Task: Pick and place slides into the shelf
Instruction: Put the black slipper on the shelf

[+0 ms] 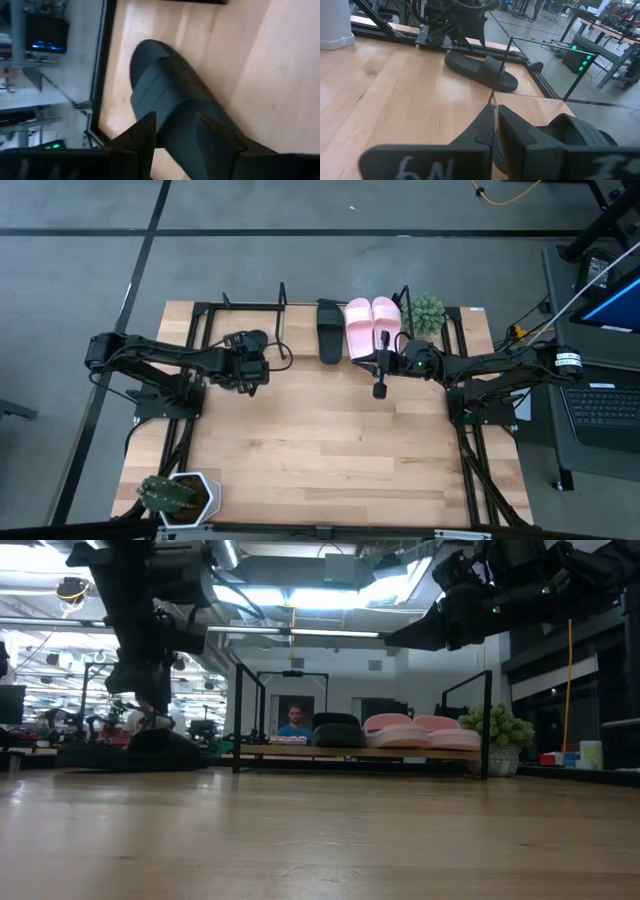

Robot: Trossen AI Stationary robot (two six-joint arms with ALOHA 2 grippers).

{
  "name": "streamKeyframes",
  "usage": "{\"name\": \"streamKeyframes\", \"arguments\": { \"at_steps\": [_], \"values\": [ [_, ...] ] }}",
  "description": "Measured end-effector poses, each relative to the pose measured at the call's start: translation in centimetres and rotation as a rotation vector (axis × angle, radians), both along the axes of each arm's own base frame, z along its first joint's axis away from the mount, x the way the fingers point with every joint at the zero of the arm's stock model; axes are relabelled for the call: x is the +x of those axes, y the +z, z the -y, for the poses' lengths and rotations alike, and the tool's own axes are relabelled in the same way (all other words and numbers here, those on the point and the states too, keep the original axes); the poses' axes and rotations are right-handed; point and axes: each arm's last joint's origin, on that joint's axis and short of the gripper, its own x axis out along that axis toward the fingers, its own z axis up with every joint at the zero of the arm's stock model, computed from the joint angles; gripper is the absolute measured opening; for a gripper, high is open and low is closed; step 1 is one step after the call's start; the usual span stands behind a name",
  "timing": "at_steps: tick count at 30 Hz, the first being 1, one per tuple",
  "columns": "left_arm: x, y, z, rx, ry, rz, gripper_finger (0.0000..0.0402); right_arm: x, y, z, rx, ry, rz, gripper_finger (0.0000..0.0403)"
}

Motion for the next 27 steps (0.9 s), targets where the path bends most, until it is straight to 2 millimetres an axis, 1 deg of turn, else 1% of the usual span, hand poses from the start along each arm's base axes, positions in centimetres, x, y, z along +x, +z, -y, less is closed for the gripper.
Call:
{"name": "streamKeyframes", "arguments": {
  "at_steps": [5, 14, 20, 24, 27],
  "values": [
    [-0.1, 0.0, -0.1, 0.000, 0.011, -0.002, 0.0129, 0.0, 0.0, 0.0, 0.000, 0.000, -0.001, 0.0027],
    [-0.2, -0.2, -1.1, -0.033, 0.111, 0.031, 0.0129, 0.0, 0.0, 0.0, 0.000, 0.000, -0.002, 0.0028],
    [0.2, -1.5, -1.6, -0.035, 0.109, -0.065, 0.0128, 0.0, 0.0, 0.0, 0.001, 0.000, -0.005, 0.0028],
    [0.5, -2.2, -2.2, 0.060, 0.112, -0.139, 0.0128, 0.0, 0.0, 0.0, 0.001, 0.000, -0.005, 0.0028],
    [0.5, -2.5, -2.7, 0.061, 0.133, -0.159, 0.0128, 0.0, 0.0, 0.0, 0.001, 0.000, -0.005, 0.0028]
  ]
}}
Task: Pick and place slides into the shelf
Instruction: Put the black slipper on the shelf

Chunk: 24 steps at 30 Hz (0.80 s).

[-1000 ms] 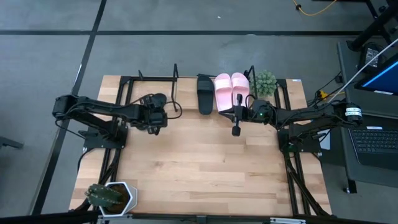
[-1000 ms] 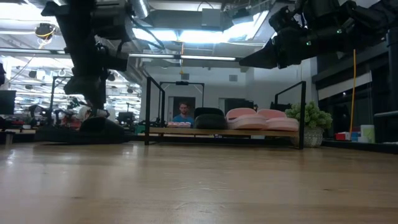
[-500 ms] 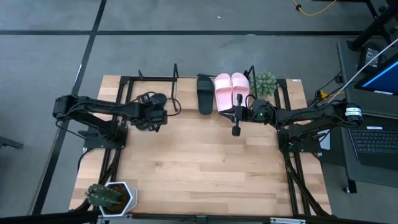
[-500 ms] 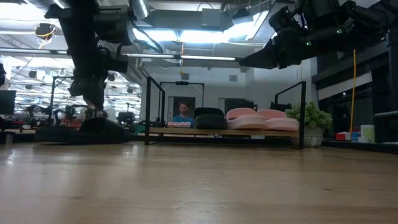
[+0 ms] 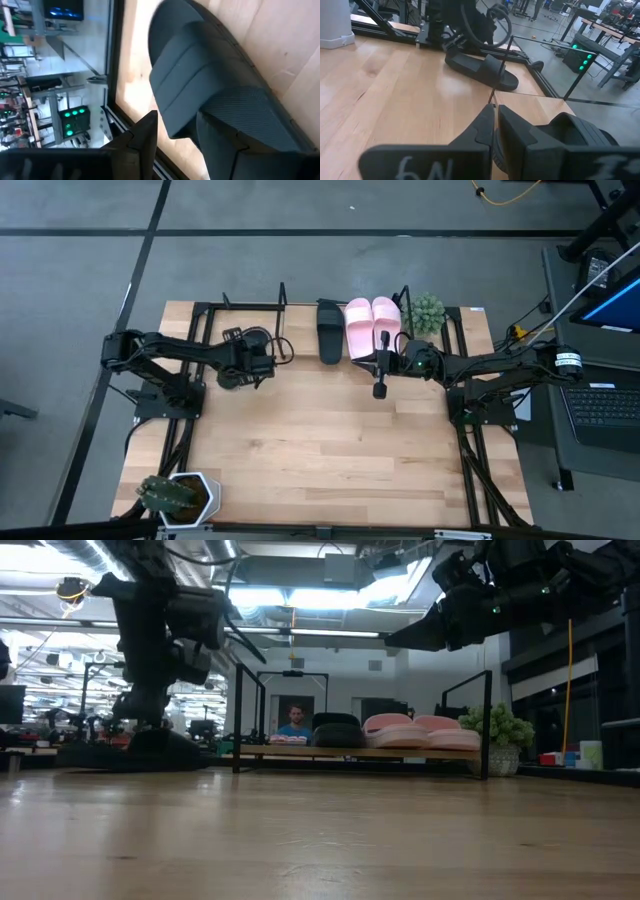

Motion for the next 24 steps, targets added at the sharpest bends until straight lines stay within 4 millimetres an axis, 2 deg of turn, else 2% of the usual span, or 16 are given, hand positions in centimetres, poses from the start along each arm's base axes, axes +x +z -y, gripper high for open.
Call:
{"name": "streamKeyframes", "arguments": {
  "at_steps": [13, 24],
  "values": [
    [-0.3, -0.6, -1.5, -0.048, 0.031, -0.039, 0.0128, 0.0, -0.1, 0.0, 0.001, 0.000, -0.007, 0.0028],
    [0.2, -0.6, -2.4, -0.037, 0.016, 0.013, 0.0128, 0.0, -0.1, 0.0, 0.001, 0.000, -0.006, 0.0028]
  ]
}}
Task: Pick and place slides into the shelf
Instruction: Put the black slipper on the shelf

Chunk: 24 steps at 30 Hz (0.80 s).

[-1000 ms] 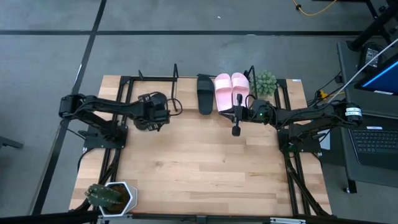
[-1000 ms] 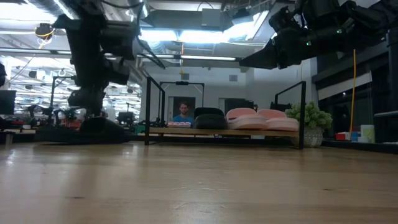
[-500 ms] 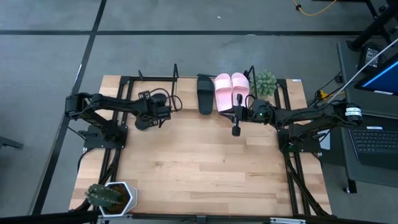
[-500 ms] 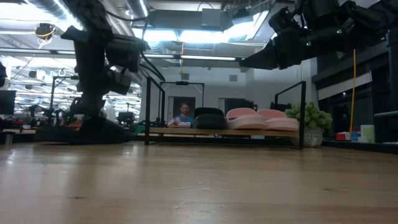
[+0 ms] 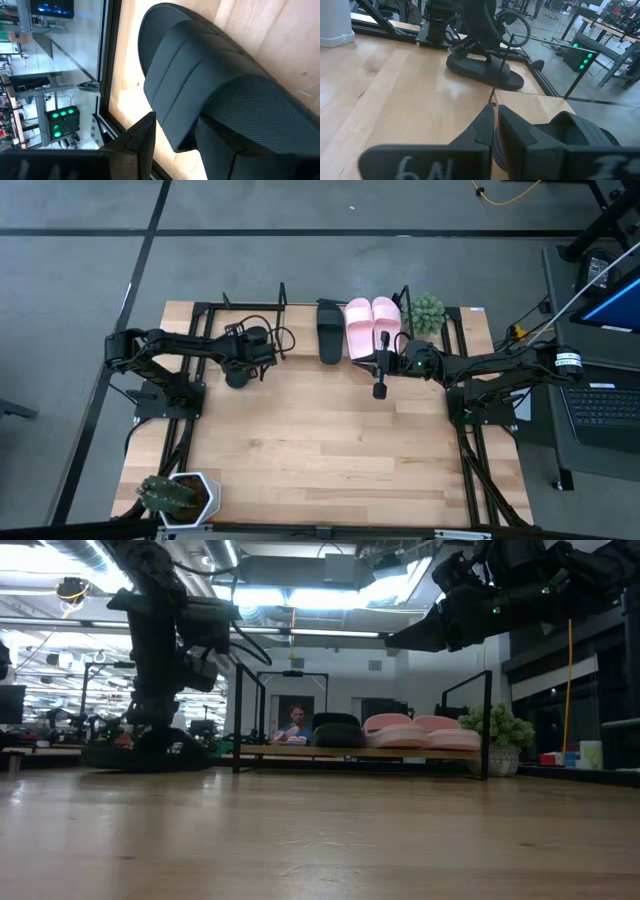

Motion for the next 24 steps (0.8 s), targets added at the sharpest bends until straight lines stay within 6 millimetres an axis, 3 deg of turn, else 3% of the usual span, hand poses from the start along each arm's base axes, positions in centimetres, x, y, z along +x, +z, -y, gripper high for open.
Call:
{"name": "streamKeyframes", "arguments": {
  "at_steps": [6, 13, 24],
  "values": [
    [-0.1, 0.0, -0.2, 0.001, 0.018, 0.006, 0.0105, 0.0, 0.0, 0.0, -0.001, 0.000, 0.000, 0.0028],
    [0.0, 0.0, -0.2, -0.020, 0.038, 0.044, 0.0009, 0.0, 0.0, 0.0, -0.002, 0.000, 0.000, 0.0028],
    [0.3, 0.0, 0.8, -0.062, -0.001, 0.068, 0.0002, 0.0, 0.0, 0.0, -0.003, 0.000, 0.000, 0.0028]
  ]
}}
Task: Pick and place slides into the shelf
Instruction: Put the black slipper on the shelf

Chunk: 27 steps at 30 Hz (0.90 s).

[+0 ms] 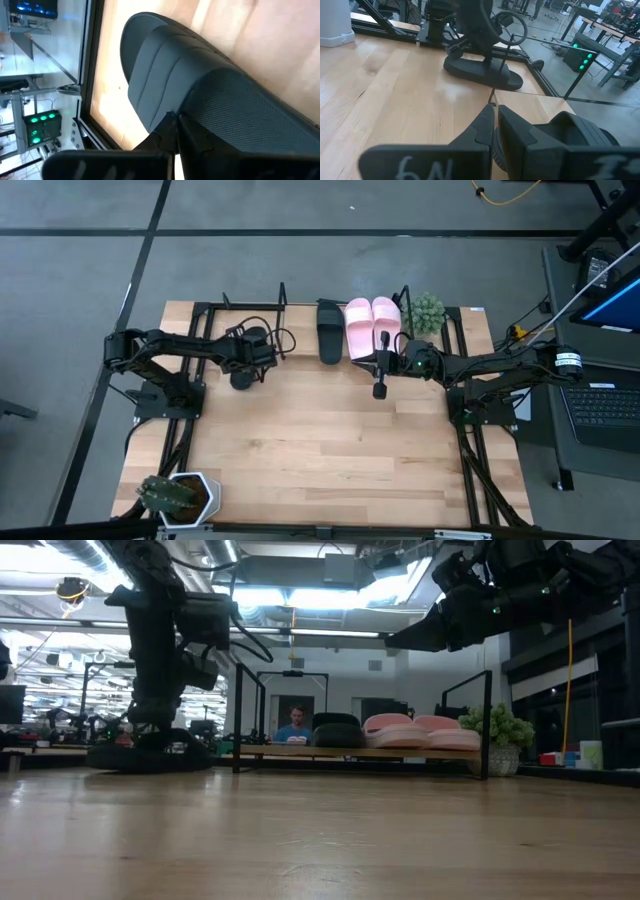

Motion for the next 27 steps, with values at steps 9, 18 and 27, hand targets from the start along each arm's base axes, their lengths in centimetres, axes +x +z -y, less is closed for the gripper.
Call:
{"name": "streamKeyframes", "arguments": {
  "at_steps": [9, 18, 27],
  "values": [
    [-0.7, 1.7, 1.7, 0.003, 0.025, 0.031, 0.0001, 0.0, 0.0, 0.0, -0.001, 0.000, 0.000, 0.0028],
    [-0.5, 6.5, 3.0, 0.077, 0.029, 0.139, 0.0000, 0.0, 0.0, 0.0, -0.001, 0.000, 0.000, 0.0028],
    [-1.5, 11.1, 4.1, 0.196, 0.106, 0.116, 0.0000, 0.0, 0.0, 0.0, 0.002, 0.000, 0.000, 0.0028]
  ]
}}
